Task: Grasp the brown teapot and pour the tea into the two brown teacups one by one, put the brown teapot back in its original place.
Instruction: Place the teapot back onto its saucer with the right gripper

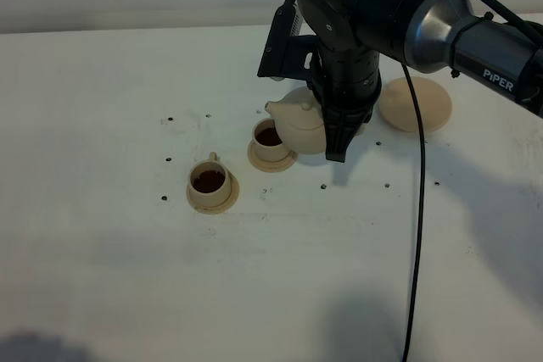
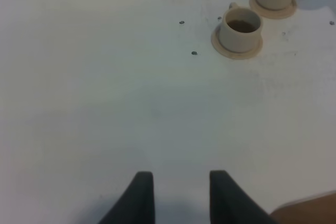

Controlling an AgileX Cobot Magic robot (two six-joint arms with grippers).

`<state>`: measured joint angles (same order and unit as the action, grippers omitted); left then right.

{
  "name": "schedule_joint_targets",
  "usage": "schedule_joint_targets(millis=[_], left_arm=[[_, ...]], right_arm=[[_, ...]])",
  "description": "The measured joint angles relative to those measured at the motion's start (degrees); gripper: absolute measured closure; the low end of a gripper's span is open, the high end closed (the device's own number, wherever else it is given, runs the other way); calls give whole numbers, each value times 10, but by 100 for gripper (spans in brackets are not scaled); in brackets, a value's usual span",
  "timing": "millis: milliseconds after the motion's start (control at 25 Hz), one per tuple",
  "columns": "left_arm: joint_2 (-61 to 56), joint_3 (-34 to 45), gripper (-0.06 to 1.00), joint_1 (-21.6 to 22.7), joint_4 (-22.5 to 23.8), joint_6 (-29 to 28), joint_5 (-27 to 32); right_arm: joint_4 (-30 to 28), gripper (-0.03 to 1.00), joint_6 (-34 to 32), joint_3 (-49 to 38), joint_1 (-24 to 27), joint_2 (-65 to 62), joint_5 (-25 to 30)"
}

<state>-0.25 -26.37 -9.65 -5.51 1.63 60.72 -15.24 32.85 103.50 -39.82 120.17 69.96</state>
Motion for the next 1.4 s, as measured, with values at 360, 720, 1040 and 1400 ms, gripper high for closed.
schedule_joint_targets(millis=[360,720,1040,1400], left_arm=[[0,0,70,0,0,0,0],[0,0,70,0,0,0,0],[0,0,70,0,0,0,0],[0,0,70,0,0,0,0]], right_arm=[[-8,86,0,0,2,0,0],[-3,86,2,0,125,0,0],[36,86,27,0,226,0,-45],[48,86,32,1,240,45,-67]])
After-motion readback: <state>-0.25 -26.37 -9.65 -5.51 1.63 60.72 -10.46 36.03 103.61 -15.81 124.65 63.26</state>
